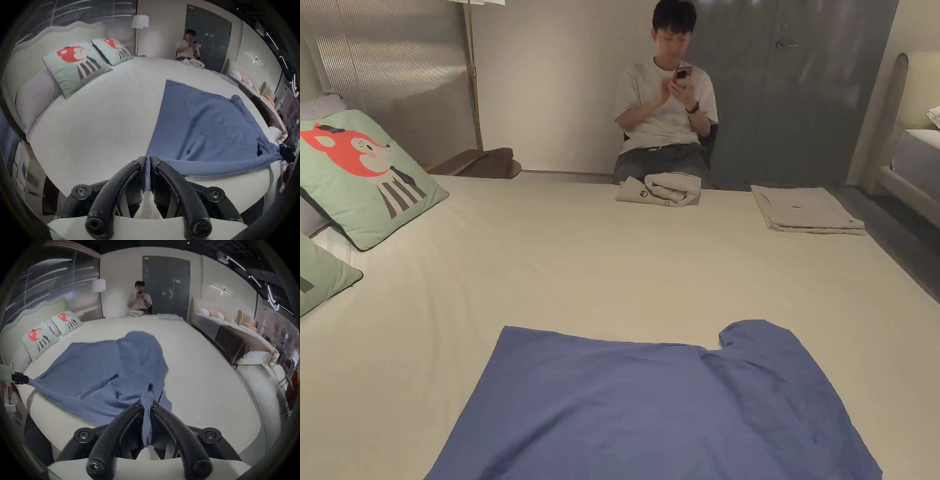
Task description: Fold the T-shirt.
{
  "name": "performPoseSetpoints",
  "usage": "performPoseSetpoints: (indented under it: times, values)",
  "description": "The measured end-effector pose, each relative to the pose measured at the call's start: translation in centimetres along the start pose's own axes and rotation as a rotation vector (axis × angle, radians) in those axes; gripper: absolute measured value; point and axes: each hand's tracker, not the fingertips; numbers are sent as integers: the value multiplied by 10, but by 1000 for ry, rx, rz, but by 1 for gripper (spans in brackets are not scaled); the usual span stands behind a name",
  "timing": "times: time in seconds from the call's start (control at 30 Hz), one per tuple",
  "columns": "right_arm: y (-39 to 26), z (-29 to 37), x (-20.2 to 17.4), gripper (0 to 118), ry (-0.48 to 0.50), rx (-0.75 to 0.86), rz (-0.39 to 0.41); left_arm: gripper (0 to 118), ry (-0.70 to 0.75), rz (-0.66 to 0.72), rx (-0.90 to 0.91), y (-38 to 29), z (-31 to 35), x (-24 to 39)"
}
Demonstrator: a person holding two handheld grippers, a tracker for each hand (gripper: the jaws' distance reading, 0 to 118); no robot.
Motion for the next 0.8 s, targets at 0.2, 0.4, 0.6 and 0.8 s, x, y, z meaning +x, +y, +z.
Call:
performPoseSetpoints:
  times: [0.2,0.4,0.6,0.8]
  values:
    - [-36,-14,6,1,-40,-118,14,3,25,-30,-98,-27,-7,-5]
    - [-58,-23,22,2,-68,-174,3,3,50,-96,-142,-39,-12,-8]
    - [-66,-17,27,2,-69,-185,-25,3,58,-144,-146,-47,-14,-7]
    - [-60,-9,30,90,-90,-103,-40,101,78,-165,3,-45,7,-6]
